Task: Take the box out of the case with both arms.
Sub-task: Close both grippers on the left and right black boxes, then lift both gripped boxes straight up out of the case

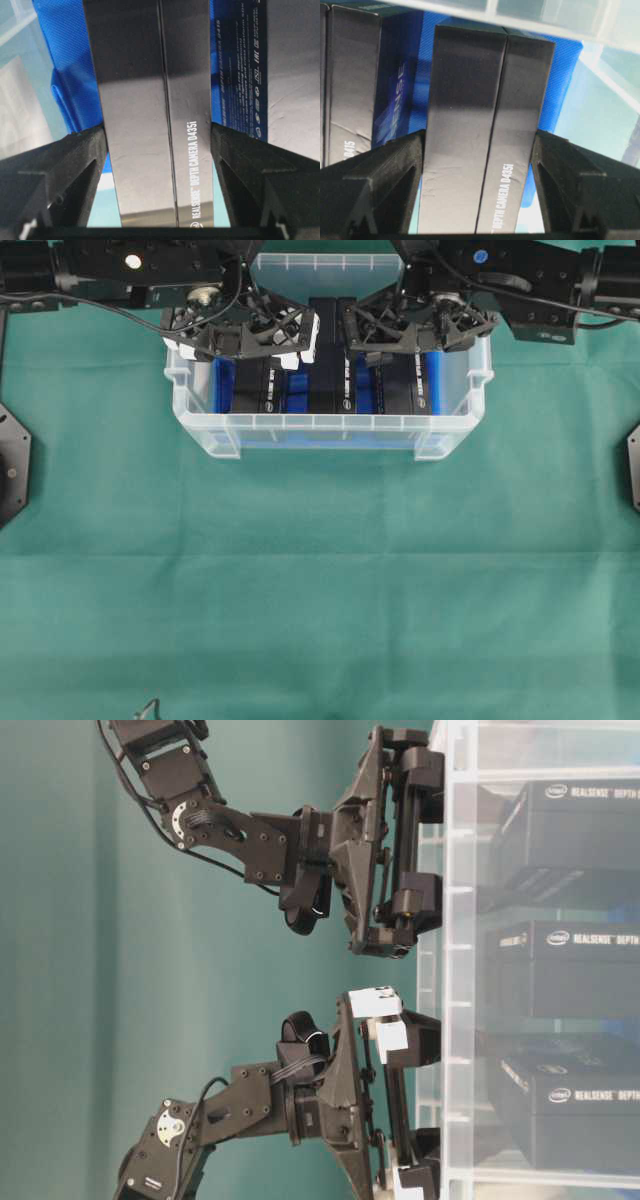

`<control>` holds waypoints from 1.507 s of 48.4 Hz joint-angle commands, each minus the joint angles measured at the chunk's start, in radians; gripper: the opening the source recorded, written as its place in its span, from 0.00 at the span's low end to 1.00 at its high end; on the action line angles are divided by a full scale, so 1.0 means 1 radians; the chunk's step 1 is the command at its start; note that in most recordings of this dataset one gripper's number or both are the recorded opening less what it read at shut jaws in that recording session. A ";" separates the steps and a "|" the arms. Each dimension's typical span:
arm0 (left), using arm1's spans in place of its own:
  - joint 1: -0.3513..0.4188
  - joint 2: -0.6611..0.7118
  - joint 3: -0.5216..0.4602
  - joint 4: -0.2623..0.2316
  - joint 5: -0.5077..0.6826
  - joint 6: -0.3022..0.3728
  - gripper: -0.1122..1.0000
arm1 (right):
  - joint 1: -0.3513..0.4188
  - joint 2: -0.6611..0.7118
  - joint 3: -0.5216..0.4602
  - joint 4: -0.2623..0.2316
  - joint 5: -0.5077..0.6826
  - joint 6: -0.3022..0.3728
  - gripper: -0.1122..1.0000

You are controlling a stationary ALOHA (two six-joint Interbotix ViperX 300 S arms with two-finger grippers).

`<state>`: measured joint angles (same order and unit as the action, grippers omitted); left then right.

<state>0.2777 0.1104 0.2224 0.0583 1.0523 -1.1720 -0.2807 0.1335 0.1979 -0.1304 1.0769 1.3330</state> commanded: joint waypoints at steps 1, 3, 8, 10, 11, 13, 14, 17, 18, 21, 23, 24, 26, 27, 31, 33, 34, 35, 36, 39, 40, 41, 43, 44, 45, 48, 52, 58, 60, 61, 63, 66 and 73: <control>0.000 -0.026 -0.008 0.006 0.006 0.000 0.67 | -0.005 -0.014 -0.003 -0.003 0.008 0.002 0.69; 0.000 -0.026 -0.009 0.006 0.009 0.000 0.67 | -0.005 -0.014 -0.003 -0.003 0.008 0.002 0.69; 0.000 -0.026 -0.012 0.005 0.011 0.000 0.67 | -0.005 -0.015 -0.005 -0.003 0.008 0.002 0.69; 0.000 -0.026 -0.012 0.005 0.011 0.000 0.67 | -0.005 -0.015 -0.005 -0.005 0.006 0.002 0.69; 0.000 -0.028 -0.012 0.006 0.011 0.000 0.67 | -0.005 -0.015 -0.005 -0.005 0.006 0.002 0.69; 0.000 -0.028 -0.012 0.005 0.012 0.000 0.67 | -0.005 -0.015 -0.006 -0.005 0.006 0.002 0.69; 0.000 -0.026 -0.014 0.005 0.014 0.000 0.67 | -0.005 -0.015 -0.006 -0.005 0.006 0.002 0.69; 0.000 -0.026 -0.017 0.005 0.017 0.000 0.67 | -0.005 -0.015 -0.006 -0.005 0.008 0.003 0.69; 0.000 -0.026 -0.018 0.005 0.017 0.000 0.67 | -0.005 -0.015 -0.008 -0.005 0.008 0.002 0.69; 0.000 -0.026 -0.021 0.006 0.021 0.000 0.67 | -0.005 -0.015 -0.009 -0.003 0.008 0.003 0.69; 0.000 -0.026 -0.023 0.005 0.026 0.000 0.67 | -0.005 -0.015 -0.009 -0.005 0.008 0.003 0.69; 0.000 -0.026 -0.025 0.005 0.029 0.000 0.67 | -0.005 -0.015 -0.011 -0.005 0.008 0.003 0.69; 0.000 -0.026 -0.028 0.005 0.034 0.000 0.67 | -0.005 -0.015 -0.014 -0.003 0.008 0.003 0.69; 0.000 -0.026 -0.029 0.006 0.037 0.000 0.67 | -0.005 -0.015 -0.014 -0.003 0.008 0.003 0.69; 0.000 -0.026 -0.038 0.006 0.054 0.002 0.67 | -0.005 -0.015 -0.021 -0.003 0.011 0.003 0.69; 0.000 -0.028 -0.044 0.005 0.063 0.005 0.67 | -0.005 -0.015 -0.028 -0.003 0.015 0.003 0.69; 0.000 -0.029 -0.048 0.006 0.069 0.005 0.67 | -0.005 -0.017 -0.031 -0.003 0.020 0.003 0.69; 0.000 -0.031 -0.054 0.005 0.074 0.005 0.67 | -0.006 -0.018 -0.035 -0.003 0.025 0.003 0.69; 0.000 -0.031 -0.058 0.005 0.078 0.005 0.67 | -0.005 -0.021 -0.040 -0.003 0.031 0.003 0.69; 0.000 -0.035 -0.075 0.006 0.095 0.006 0.67 | -0.006 -0.028 -0.052 -0.006 0.051 0.003 0.69; 0.000 -0.037 -0.080 0.005 0.100 0.008 0.67 | -0.006 -0.031 -0.058 -0.008 0.058 0.003 0.69; 0.000 -0.038 -0.087 0.006 0.106 0.008 0.67 | -0.006 -0.034 -0.063 -0.011 0.067 0.003 0.69; 0.000 -0.041 -0.101 0.006 0.118 0.009 0.67 | -0.006 -0.041 -0.077 -0.018 0.084 0.003 0.69; 0.000 -0.041 -0.109 0.005 0.123 0.009 0.67 | -0.006 -0.046 -0.083 -0.023 0.094 0.003 0.69; 0.000 -0.043 -0.117 0.006 0.130 0.011 0.67 | -0.006 -0.049 -0.092 -0.026 0.104 0.003 0.69; 0.000 -0.048 -0.144 0.006 0.153 0.011 0.67 | -0.006 -0.063 -0.117 -0.037 0.137 0.003 0.69; 0.000 -0.055 -0.183 0.006 0.183 0.014 0.67 | -0.006 -0.080 -0.158 -0.051 0.192 0.003 0.69; 0.003 -0.069 -0.242 0.006 0.236 0.023 0.67 | -0.006 -0.098 -0.215 -0.066 0.256 0.002 0.69; 0.005 -0.074 -0.272 0.006 0.262 0.029 0.67 | -0.006 -0.103 -0.233 -0.071 0.273 0.002 0.69; 0.006 -0.075 -0.282 0.006 0.273 0.031 0.67 | -0.006 -0.106 -0.242 -0.074 0.281 0.002 0.69; 0.008 -0.080 -0.308 0.006 0.296 0.032 0.67 | -0.006 -0.110 -0.262 -0.078 0.296 0.000 0.69; 0.009 -0.086 -0.347 0.006 0.331 0.037 0.67 | -0.006 -0.118 -0.291 -0.086 0.318 0.000 0.69; 0.011 -0.097 -0.446 0.006 0.420 0.041 0.67 | -0.006 -0.126 -0.370 -0.092 0.380 -0.003 0.69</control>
<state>0.2853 0.0614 -0.1457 0.0614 1.4312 -1.1305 -0.2823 0.0506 -0.1074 -0.2102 1.4297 1.3330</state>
